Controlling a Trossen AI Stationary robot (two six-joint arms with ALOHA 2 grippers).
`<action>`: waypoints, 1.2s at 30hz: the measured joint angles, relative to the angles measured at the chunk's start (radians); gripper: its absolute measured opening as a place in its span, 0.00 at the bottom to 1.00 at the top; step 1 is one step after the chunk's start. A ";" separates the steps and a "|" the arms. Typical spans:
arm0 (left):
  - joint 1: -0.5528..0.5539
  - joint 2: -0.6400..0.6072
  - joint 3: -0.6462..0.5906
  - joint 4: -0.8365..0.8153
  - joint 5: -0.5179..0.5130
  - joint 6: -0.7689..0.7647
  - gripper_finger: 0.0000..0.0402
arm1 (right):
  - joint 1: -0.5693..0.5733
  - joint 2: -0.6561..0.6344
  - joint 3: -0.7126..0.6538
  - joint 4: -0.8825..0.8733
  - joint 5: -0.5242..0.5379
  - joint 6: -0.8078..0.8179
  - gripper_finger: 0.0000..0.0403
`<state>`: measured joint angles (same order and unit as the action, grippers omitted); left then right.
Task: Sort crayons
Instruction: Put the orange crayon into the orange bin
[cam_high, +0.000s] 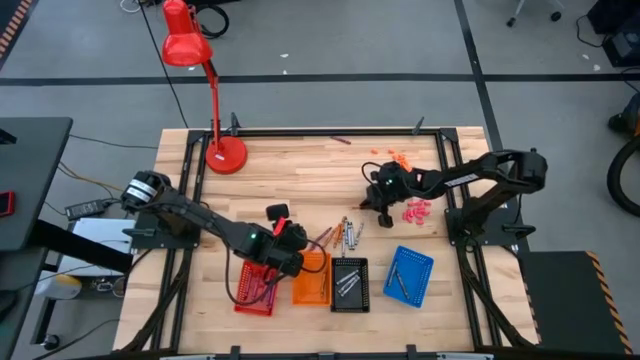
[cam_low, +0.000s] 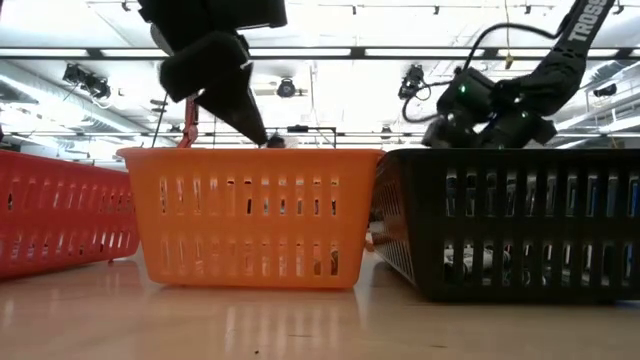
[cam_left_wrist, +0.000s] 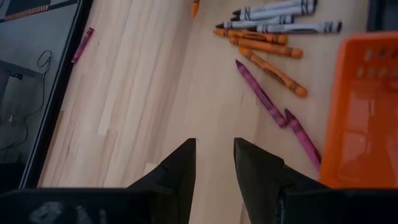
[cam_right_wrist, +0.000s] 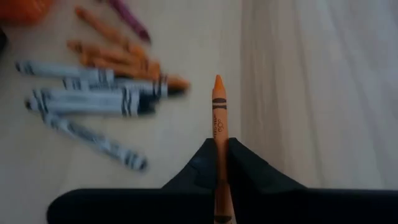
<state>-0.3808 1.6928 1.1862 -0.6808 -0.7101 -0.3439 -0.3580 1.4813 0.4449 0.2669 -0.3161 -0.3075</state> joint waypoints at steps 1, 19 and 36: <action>0.005 0.000 0.000 0.008 0.000 0.001 0.30 | 0.004 -0.011 0.000 0.004 0.000 0.007 0.07; 0.084 0.000 0.000 0.343 0.000 0.192 0.30 | 0.163 -0.207 0.001 0.284 -0.152 0.181 0.07; 0.156 0.000 0.000 0.659 0.312 0.424 0.30 | 0.398 -0.207 0.002 0.378 0.033 0.171 0.07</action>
<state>-0.2245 1.6928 1.1862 -0.0223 -0.3982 0.0801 0.0397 1.2743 0.4469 0.6445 -0.2832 -0.1363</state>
